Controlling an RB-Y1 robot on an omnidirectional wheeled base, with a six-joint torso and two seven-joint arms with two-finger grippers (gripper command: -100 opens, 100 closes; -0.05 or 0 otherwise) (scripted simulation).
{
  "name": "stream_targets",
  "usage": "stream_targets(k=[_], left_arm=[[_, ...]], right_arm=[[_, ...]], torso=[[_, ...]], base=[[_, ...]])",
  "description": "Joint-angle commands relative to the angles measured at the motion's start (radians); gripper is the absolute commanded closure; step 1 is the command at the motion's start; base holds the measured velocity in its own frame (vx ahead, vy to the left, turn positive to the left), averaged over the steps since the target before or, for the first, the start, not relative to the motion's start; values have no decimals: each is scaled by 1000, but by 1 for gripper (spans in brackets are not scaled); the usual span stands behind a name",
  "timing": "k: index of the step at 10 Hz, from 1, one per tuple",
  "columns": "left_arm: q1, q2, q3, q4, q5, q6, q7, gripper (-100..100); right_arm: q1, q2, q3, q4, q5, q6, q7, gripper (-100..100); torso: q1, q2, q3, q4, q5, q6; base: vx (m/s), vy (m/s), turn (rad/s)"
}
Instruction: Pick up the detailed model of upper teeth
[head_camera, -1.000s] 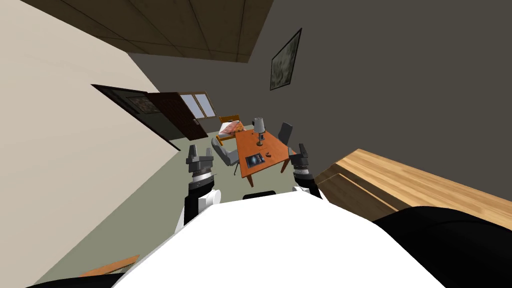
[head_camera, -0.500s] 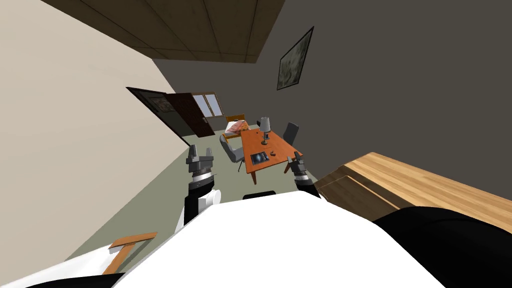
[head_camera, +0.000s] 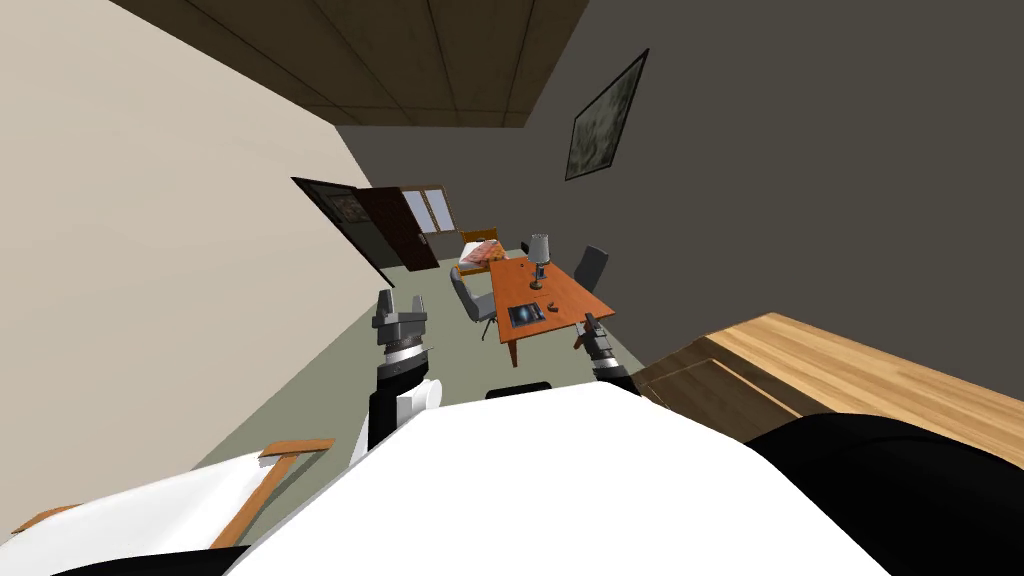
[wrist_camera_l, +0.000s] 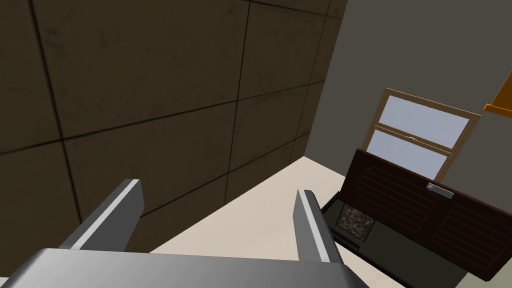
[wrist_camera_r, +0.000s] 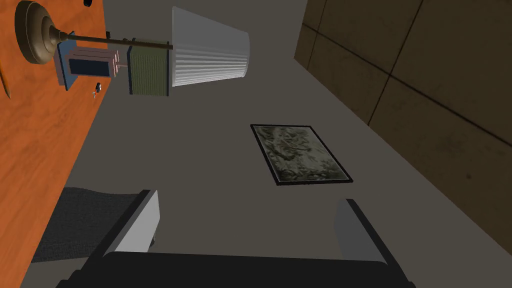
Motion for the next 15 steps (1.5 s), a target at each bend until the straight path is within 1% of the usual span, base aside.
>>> stream_targets(k=[1, 2, 3, 4, 5, 7, 8, 9, 10, 11, 12, 13, 14, 15], left_arm=[[0, 0, 0, 0, 0, 0, 0, 0], [0, 0, 0, 0, 0, 0, 0, 0], [0, 0, 0, 0, 0, 0, 0, 0], [0, 0, 0, 0, 0, 0, 0, 0], [0, 0, 0, 0, 0, 0, 0, 0], [0, 0, 0, 0, 0, 0, 0, 0], [0, 0, 0, 0, 0, 0, 0, 0], [0, 0, 0, 0, 0, 0, 0, 0], [0, 0, 0, 0, 0, 0, 0, 0], [0, 0, 0, 0, 0, 0, 0, 0], [0, 0, 0, 0, 0, 0, 0, 0], [0, 0, 0, 0, 0, 0, 0, 0], [0, 0, 0, 0, 0, 0, 0, 0], [0, 0, 0, 0, 0, 0, 0, 0]], right_arm=[[19, -36, 4, 50, -6, 10, 15, -100], [30, -67, 9, 97, -11, 18, 31, -100], [30, -67, 9, 116, -11, 18, 31, -100], [39, -99, 15, 154, -17, 25, 48, -100], [39, -99, 15, 175, -17, 25, 48, -100], [54, -160, 32, 259, -27, 42, 84, -100], [54, -160, 32, 298, -27, 42, 84, -100], [60, -190, 43, 339, -33, 51, 104, -100], [60, -190, 43, 361, -33, 51, 104, -100], [64, -219, 56, 398, -38, 59, 124, -100], [64, -219, 56, 424, -38, 59, 124, -100], [67, -247, 69, 475, -43, 68, 144, -100], [67, -247, 69, 488, -43, 68, 144, -100], [70, -276, 83, 517, -48, 77, 165, -100]], torso=[[0, 0, 0, 0, 0, 0], [0, 1, 0, 0, 0, 0], [2, 0, 0, 0, 0, -1], [2, 0, 0, 0, 0, 0], [1, 0, 0, 0, 0, 0], [0, 0, 0, 0, 0, 0], [1, -1, 0, 0, 0, 0], [0, -1, 0, 0, 0, 0], [0, -1, 0, 0, 0, 0], [-1, -1, -1, 0, 0, 1], [-1, -1, -1, 0, 0, 0], [-1, -1, -1, 0, 0, 1], [-1, -1, -1, 0, 0, 0], [-1, -1, -1, 0, 0, 1]], base=[[-27, 48, 183], [-25, 79, 402], [-10, 60, 166], [-7, 58, 257], [-5, 39, 142], [-1, 57, 322], [4, 44, 210], [7, 44, 335], [10, 26, 155], [16, 39, 299], [14, 27, 160], [17, 37, 317], [14, 23, 161], [16, 35, 321]])
